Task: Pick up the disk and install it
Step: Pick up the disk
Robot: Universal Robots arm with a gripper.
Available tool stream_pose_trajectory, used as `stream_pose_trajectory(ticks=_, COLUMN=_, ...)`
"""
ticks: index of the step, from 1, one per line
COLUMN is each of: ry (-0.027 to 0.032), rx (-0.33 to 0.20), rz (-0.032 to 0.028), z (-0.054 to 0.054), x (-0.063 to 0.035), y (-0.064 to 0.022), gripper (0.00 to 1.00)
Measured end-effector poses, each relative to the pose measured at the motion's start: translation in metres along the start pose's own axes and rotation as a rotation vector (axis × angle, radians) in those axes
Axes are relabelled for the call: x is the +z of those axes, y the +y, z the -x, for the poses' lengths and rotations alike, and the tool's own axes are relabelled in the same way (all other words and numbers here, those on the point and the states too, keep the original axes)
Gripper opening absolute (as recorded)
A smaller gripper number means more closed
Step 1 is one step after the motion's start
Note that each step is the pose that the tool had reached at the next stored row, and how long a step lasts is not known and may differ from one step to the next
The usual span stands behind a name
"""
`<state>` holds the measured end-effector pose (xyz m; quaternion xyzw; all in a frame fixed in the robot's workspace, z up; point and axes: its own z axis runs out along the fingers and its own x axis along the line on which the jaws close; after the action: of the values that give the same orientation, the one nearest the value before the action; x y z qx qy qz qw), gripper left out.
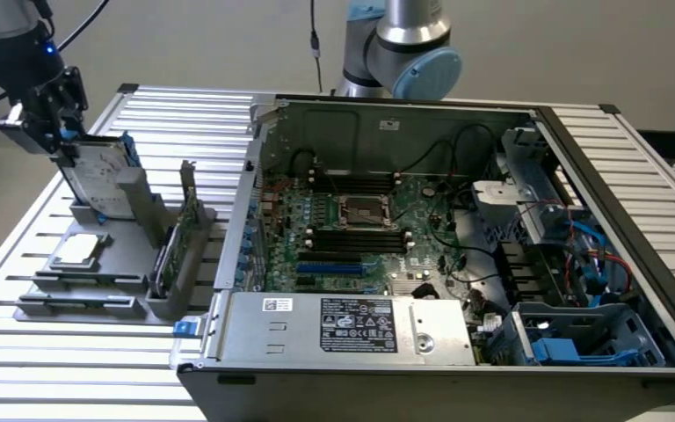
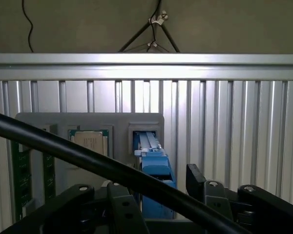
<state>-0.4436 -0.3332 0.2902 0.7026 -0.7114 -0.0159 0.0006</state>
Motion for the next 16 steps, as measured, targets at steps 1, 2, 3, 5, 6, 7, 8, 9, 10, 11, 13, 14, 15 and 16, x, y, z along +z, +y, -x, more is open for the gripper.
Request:
stream_pose_trajectory(ticks=1, ry=-0.0003, rx=0.001, rz=0.0, z=0.0, x=0.0, y=0.0, gripper=0.51)
stream_pose_trajectory(ticks=2, ry=-0.0006, rx=0.001, rz=0.0, z=0.0, x=0.0, y=0.0, gripper=0.51)
stream_pose_trajectory(ticks=3, ry=-0.0008, rx=0.002, rz=0.0, z=0.0, x=0.0, y=0.0, gripper=0.44)
stream_pose_trajectory(ticks=5, ry=-0.0017, rx=0.003, rz=0.0, z=0.0, x=0.0, y=0.0, gripper=0.44)
stream_pose_trajectory(ticks=6, ry=-0.0022, rx=0.003, rz=0.0, z=0.0, x=0.0, y=0.0, gripper=0.44)
stream_pose_trajectory(ticks=7, ry=-0.0028, rx=0.004, rz=0.0001, z=0.0, x=-0.0001, y=0.0, gripper=0.44)
stream_pose_trajectory(ticks=8, ry=-0.0036, rx=0.004, rz=0.0, z=-0.0001, x=-0.0002, y=0.0, gripper=0.42)
stream_pose_trajectory(ticks=9, ry=-0.0046, rx=0.005, rz=0.0, z=-0.0001, x=-0.0002, y=0.0, gripper=0.36)
stream_pose_trajectory(ticks=10, ry=-0.0055, rx=0.005, rz=-0.0001, z=-0.0001, x=-0.0003, y=0.0, gripper=0.36)
stream_pose_trajectory(ticks=11, ry=-0.0065, rx=0.006, rz=-0.0001, z=-0.0001, x=-0.0004, y=0.0, gripper=0.34)
stream_pose_trajectory(ticks=13, ry=-0.0091, rx=0.006, rz=0.0, z=-0.0004, x=-0.0006, y=0.0, gripper=0.34)
stream_pose_trajectory(ticks=14, ry=-0.0107, rx=0.006, rz=-0.0001, z=-0.0005, x=-0.0007, y=0.0, gripper=0.34)
stream_pose_trajectory(ticks=15, ry=-0.0129, rx=0.007, rz=-0.0002, z=-0.0009, x=-0.0006, y=0.0, gripper=0.34)
stream_pose_trajectory(ticks=16, ry=-0.0153, rx=0.007, rz=-0.0001, z=-0.0013, x=-0.0007, y=0.0, gripper=0.34)
